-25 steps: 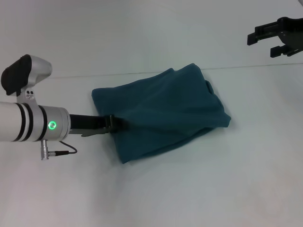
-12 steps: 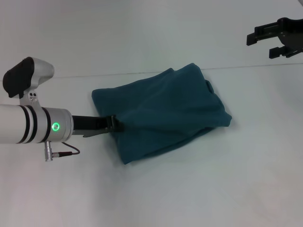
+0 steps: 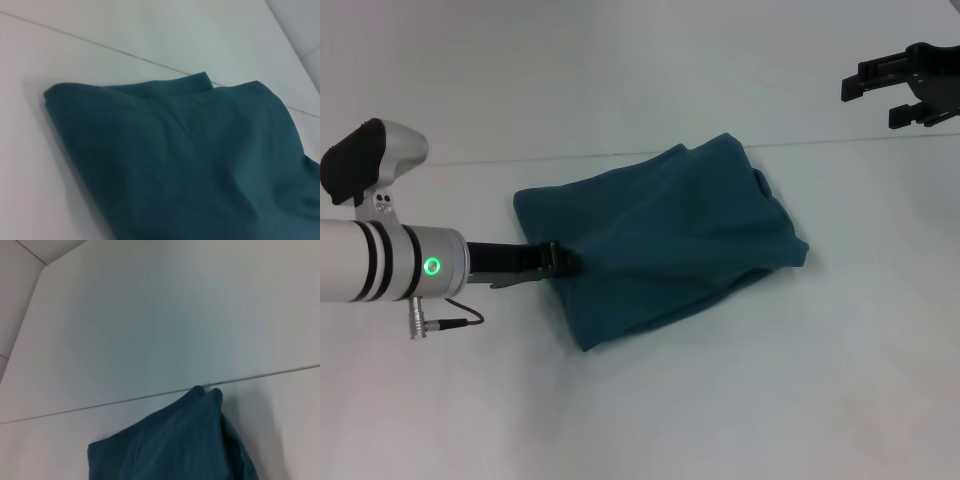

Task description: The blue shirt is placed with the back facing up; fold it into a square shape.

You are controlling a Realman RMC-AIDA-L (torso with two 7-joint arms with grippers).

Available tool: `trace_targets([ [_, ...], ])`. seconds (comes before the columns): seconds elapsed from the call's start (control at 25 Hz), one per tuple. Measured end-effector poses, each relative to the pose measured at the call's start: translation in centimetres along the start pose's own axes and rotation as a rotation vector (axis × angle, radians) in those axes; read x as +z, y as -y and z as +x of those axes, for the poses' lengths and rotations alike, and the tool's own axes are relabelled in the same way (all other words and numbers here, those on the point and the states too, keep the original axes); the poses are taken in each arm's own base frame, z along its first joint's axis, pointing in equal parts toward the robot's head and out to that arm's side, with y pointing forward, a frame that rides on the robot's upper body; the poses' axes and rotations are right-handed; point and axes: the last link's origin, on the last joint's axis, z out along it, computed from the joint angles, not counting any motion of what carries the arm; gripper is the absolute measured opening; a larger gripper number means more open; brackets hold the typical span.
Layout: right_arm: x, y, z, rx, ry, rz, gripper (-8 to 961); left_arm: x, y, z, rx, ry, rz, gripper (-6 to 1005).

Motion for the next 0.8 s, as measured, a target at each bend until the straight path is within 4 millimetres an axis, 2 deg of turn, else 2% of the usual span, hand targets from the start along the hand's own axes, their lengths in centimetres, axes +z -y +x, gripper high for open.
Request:
trace_targets([
  [0.04,0.0,0.0,0.0,0.000,0.000,0.000,941,0.1,0.0,0.0,-0.001,-0.004,0.002,150],
  [0.48,0.0,0.0,0.0,-0.001,0.001,0.001,941,1.5,-1.0,-0.3,0.036,0.009,0.021,335],
  [0.8,0.0,0.1,0.0,0.000,-0.002,0.000,941,1.2,-0.5,-0.3,0.002,0.008,0.030,724],
])
